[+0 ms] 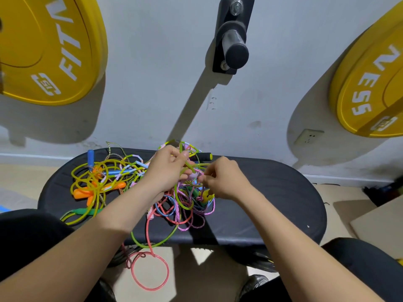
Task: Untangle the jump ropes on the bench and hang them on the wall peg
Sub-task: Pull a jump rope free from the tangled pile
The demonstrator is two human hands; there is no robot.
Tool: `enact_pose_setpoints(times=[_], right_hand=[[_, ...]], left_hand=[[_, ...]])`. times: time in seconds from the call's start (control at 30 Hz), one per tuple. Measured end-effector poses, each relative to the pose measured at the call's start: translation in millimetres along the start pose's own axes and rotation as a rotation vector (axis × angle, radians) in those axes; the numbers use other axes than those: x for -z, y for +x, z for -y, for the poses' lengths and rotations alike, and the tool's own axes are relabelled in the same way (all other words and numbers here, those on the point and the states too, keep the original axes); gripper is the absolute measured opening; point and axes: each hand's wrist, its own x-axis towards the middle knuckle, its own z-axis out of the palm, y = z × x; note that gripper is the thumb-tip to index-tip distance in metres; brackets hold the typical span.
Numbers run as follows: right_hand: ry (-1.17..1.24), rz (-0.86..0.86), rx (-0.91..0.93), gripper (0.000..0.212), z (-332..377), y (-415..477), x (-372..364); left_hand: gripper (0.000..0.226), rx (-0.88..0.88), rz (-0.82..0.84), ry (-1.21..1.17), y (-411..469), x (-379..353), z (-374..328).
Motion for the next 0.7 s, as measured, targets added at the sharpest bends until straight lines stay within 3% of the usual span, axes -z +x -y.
enact_pose_setpoints(times=[0.13,0.27,0.43,0.57,0.63,0.7], right_hand=[[0.151,-0.030,-0.254,0.037,-15.1,7.1,5.8],[0.440,-0.318,-0.436,0.037,-24.8,14.3,15.4],[0.539,-0.543,-0.386,0.028,-28.1,15.4,23.6],[0.076,-0.568,-0.343,0.021,-42.5,17.8,26.2],[-0.259,-0.476,-0.364,0.008,-49.2,13.0,24.6],[-0.586,-0.375,-0.325,0.014,-52.2,8.1,20.4]], left_hand=[[0.021,0.008,-0.132,-0.062,4.8,7.4,-5.1],[0.024,0.032,-0.240,-0.168,10.7,16.1,-16.7],[0.025,0.072,-0.244,-0.446,13.3,25.7,-27.2],[0.026,0.102,-0.244,-0.524,12.6,33.6,-34.0],[0.025,0.080,-0.252,-0.443,12.6,36.8,-37.7],[0.025,0.017,-0.267,-0.279,13.2,42.0,-39.7]])
